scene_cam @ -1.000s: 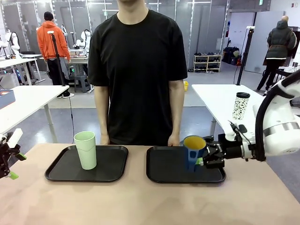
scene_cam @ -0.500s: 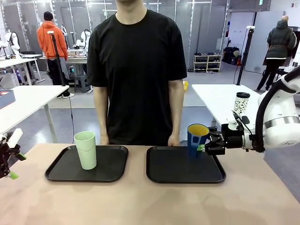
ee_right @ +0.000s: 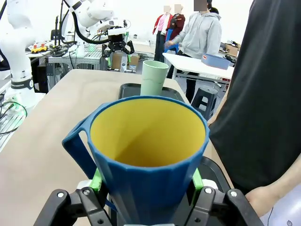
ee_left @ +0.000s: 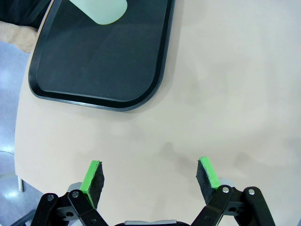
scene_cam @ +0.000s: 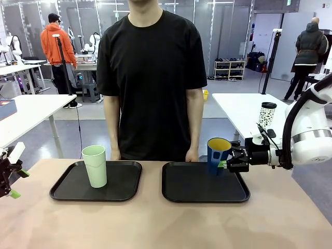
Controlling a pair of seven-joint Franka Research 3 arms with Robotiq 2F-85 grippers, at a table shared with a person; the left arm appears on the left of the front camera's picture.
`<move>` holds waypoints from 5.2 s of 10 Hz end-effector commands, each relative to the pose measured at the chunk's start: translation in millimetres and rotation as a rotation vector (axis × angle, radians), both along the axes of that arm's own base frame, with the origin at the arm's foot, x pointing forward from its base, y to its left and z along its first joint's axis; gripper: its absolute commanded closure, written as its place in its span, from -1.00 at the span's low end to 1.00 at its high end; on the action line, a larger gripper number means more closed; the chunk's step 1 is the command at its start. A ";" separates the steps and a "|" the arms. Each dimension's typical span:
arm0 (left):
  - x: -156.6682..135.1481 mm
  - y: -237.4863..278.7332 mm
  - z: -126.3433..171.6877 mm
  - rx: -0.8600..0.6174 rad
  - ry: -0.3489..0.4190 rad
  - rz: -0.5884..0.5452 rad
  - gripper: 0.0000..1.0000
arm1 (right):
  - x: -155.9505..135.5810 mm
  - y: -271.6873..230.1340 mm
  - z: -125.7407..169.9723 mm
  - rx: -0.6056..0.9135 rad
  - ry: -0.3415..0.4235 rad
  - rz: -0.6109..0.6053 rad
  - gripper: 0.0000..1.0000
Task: Sort and store the cups by type.
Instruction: Pick up the Handle plastic cup and place it into the empty Flat Tray.
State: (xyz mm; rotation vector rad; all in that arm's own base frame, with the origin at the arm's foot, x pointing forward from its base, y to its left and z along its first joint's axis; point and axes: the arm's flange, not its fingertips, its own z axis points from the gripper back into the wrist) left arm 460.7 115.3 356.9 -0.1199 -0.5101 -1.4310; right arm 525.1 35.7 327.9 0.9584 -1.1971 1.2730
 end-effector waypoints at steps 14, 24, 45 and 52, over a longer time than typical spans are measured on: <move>-0.7 0.6 -0.2 -0.001 -0.019 -0.011 -1.00 | 100.9 15.3 -91.0 0.025 0.175 0.065 -0.52; -0.7 0.6 -0.2 -0.001 -0.019 -0.011 -1.00 | 112.9 21.2 -111.8 -0.033 0.241 0.063 -1.00; -0.7 0.6 -0.2 -0.001 -0.019 -0.011 -1.00 | 24.8 -58.2 -13.8 -0.585 0.269 -0.360 -1.00; -0.7 0.6 -0.2 -0.001 -0.019 -0.011 -1.00 | 24.8 -58.2 -13.8 -0.585 0.269 -0.360 -1.00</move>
